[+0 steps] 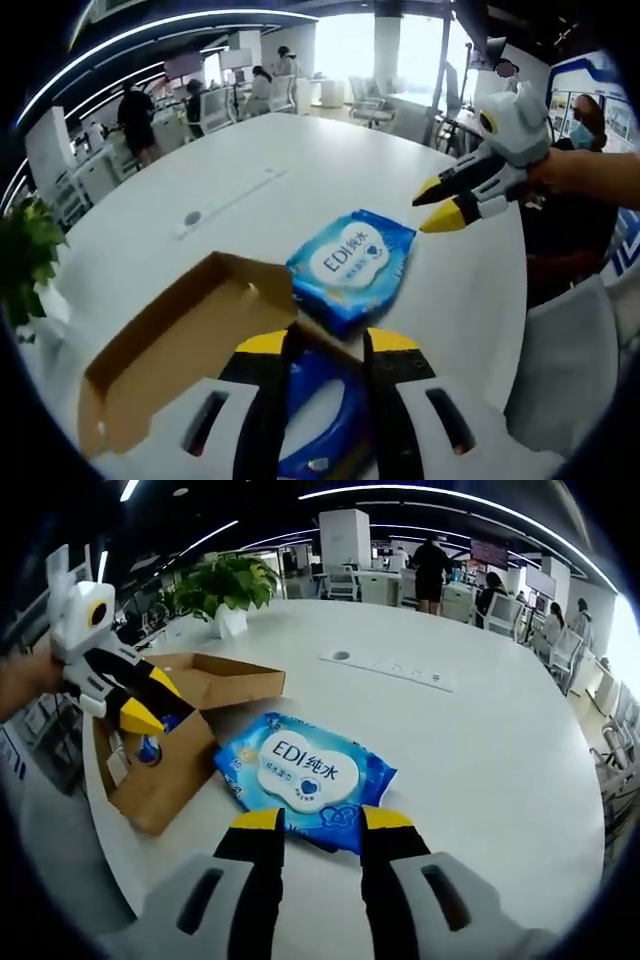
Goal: Operate the shoe box by opening the lid, removing the specified soft item, and placing it in the target area until the item is outside and the box remains undamaged.
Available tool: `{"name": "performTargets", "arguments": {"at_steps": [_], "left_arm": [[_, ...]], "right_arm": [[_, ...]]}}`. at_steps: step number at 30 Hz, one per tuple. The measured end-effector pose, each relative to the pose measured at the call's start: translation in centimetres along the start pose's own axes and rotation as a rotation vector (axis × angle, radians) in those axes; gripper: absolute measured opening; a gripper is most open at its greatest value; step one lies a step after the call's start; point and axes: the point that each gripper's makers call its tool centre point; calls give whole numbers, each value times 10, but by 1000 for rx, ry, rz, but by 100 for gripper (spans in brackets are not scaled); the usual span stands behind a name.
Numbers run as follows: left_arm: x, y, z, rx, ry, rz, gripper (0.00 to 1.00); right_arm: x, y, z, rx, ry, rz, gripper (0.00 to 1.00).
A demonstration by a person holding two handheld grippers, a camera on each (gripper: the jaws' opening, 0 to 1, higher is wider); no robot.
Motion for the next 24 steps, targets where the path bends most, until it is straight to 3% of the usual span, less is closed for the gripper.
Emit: {"name": "performTargets", "arguments": {"at_steps": [10, 24], "left_arm": [[20, 7, 20, -18, 6, -5, 31], [29, -1, 47, -54, 32, 79, 29]], "right_arm": [[2, 29, -13, 31, -6, -71, 33], [-2, 75, -39, 120, -30, -169, 40]]}}
Point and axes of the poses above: the point that each gripper's makers call its tool centre point, and the gripper's own axes: x roughly backward along the fingers, y roughly to its left, z roughly out of its underside, and after that the axes turned 3 degrees about z, right-handed
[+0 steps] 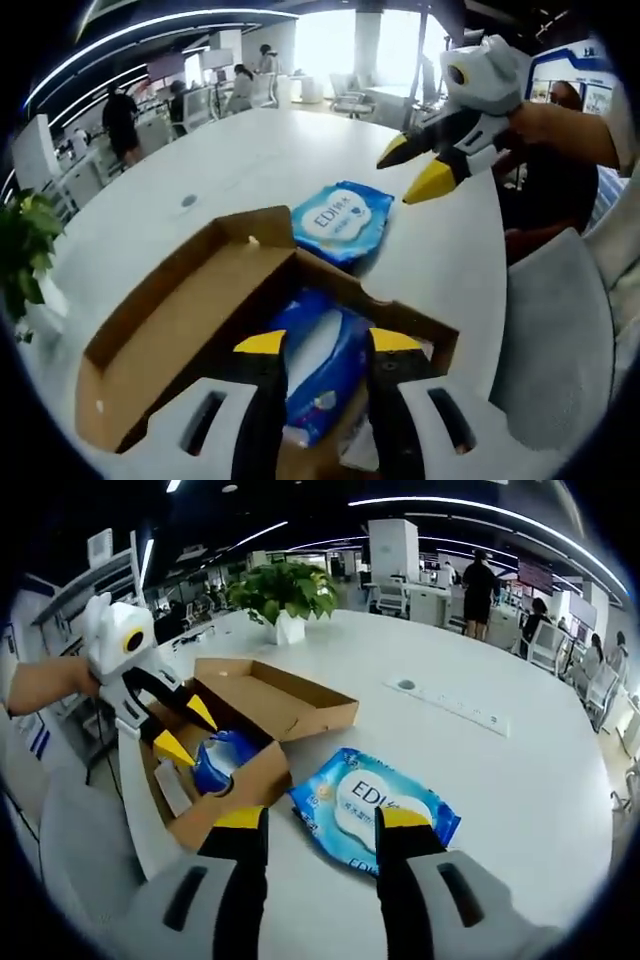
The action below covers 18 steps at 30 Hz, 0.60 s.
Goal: Operate the shoe box by opening the lid, removing the specified soft item, and placing it in the target area until the item is outside and the box remains undamaged.
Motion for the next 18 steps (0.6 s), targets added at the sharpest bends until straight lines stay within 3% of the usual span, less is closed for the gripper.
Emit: {"name": "performTargets", "arguments": {"at_steps": [18], "left_arm": [[-15, 0, 24, -34, 36, 41, 18]], "right_arm": [[-39, 59, -31, 180, -19, -108, 33]]}}
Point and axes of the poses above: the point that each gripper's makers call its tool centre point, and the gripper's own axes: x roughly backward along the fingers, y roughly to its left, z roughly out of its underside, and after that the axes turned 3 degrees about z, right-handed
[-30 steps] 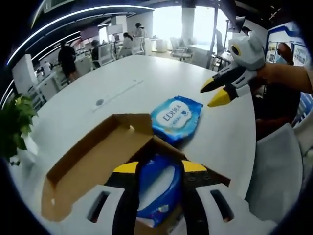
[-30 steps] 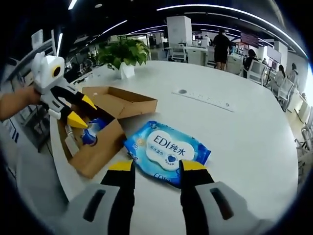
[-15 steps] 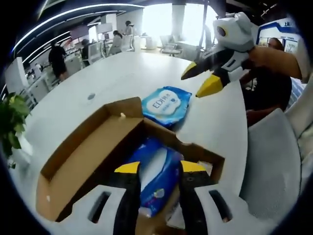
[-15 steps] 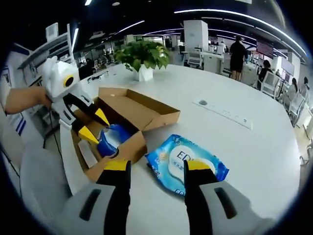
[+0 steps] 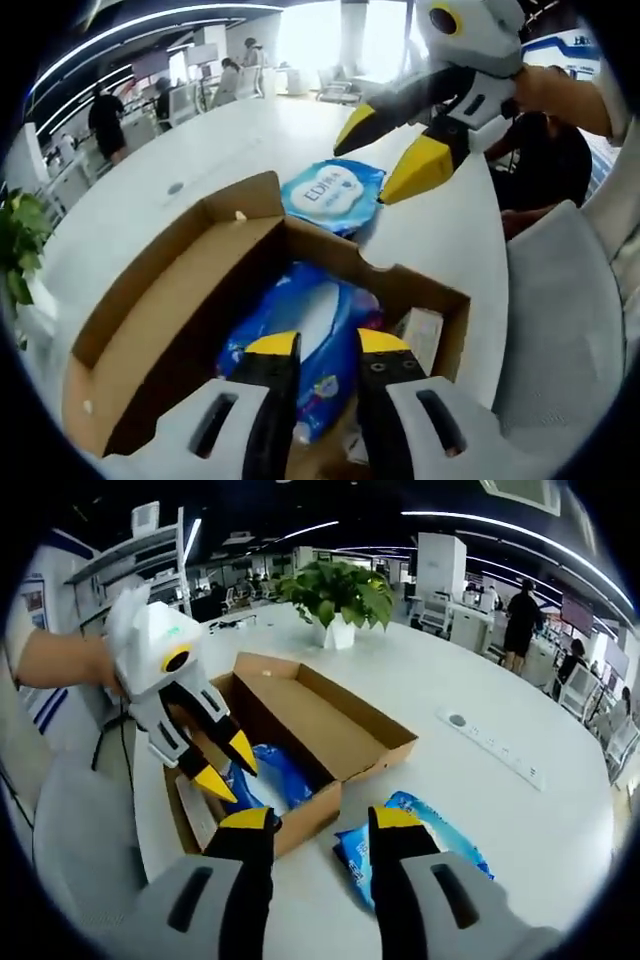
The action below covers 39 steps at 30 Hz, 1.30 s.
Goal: Operate the shoe box by opening the lid, removing the specified soft item, and placing it in the target area until the item is outside and the box remains undamaged.
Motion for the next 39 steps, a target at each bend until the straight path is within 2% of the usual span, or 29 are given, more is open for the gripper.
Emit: {"name": "performTargets", "arguments": {"at_steps": [7, 13, 19, 27, 29, 34, 37, 39], "left_arm": [[-9, -2, 3, -29, 30, 27, 17], [-14, -1, 7, 3, 49, 42, 13], [-16, -2, 11, -2, 68, 60, 10], [-15, -7, 17, 13, 93, 80, 0], [-15, -7, 20, 25, 99, 76, 0], [-13, -7, 20, 56, 80, 77, 0], [-13, -6, 18, 67, 67, 68, 0], [-13, -5, 17, 74, 60, 62, 0]], "right_arm": [[-22, 12, -5, 28, 18, -39, 30], [-43, 19, -5, 64, 42, -53, 25], [-61, 24, 0, 99, 89, -56, 18], [-83, 32, 10, 142, 145, -68, 15], [-88, 33, 11, 148, 154, -69, 13], [-99, 36, 15, 158, 180, -75, 10], [-102, 38, 17, 175, 186, -82, 0], [-103, 37, 15, 185, 182, -76, 0]]}}
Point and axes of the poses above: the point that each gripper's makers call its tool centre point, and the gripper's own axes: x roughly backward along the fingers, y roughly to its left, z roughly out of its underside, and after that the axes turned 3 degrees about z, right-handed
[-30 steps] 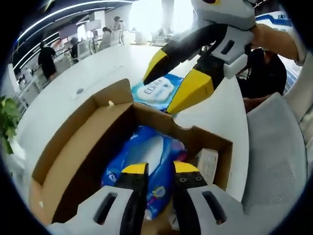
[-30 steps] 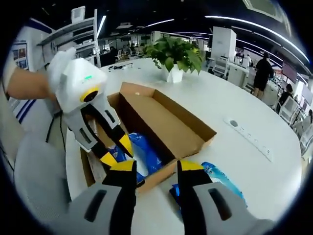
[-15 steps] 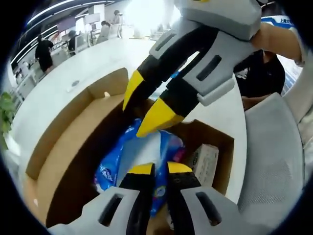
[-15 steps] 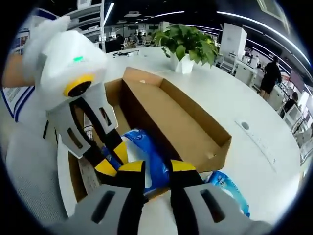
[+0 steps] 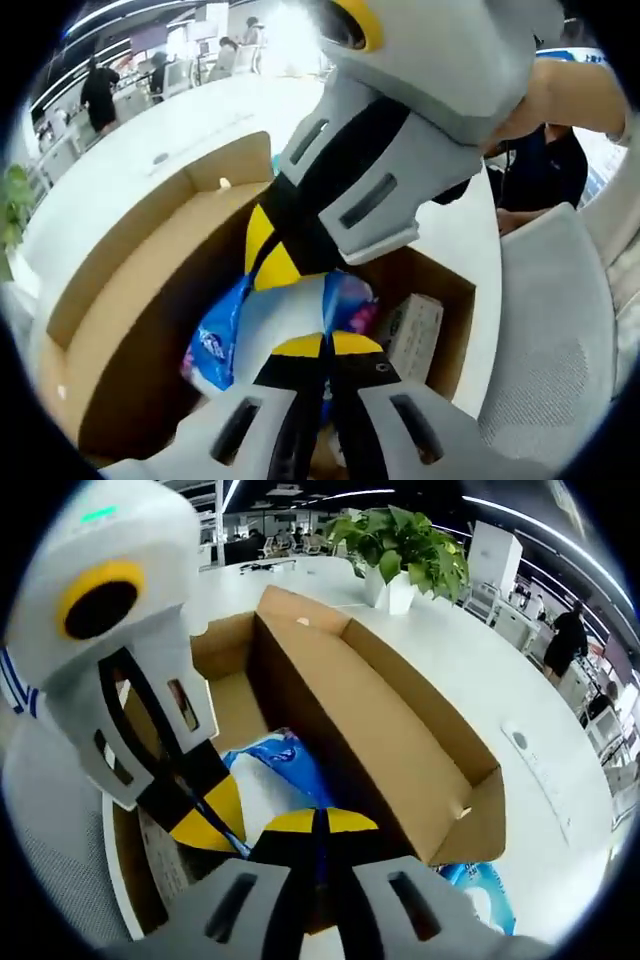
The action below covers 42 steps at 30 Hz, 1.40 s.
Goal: Operate the shoe box by opening the lid, removing the specified soft item, and placing it in the target area until the item is outside and the box remains undamaged.
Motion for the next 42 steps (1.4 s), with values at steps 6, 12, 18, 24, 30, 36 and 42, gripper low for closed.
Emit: {"name": "performTargets", "arguments": {"at_steps": [6, 12, 18, 24, 30, 36, 42], "left_arm": [[6, 1, -4, 11, -25, -16, 0], [21, -1, -8, 36, -51, -28, 0], [34, -1, -13, 28, -64, -50, 0], [50, -4, -24, 26, -87, -65, 0], [62, -9, -38, 12, -103, -73, 0], [73, -17, -54, -12, -111, -76, 0], [74, -26, -72, -38, -127, -66, 0]], "right_arm": [[5, -2, -9, -8, -28, 5, 0], [11, 0, -23, -22, -67, -3, 0], [20, 3, -38, -12, -97, -6, 0], [35, -1, -52, -15, -137, -4, 0], [49, -5, -61, -32, -161, -13, 0], [68, -8, -70, -18, -190, -11, 0], [88, -17, -69, -17, -202, -1, 0]]}}
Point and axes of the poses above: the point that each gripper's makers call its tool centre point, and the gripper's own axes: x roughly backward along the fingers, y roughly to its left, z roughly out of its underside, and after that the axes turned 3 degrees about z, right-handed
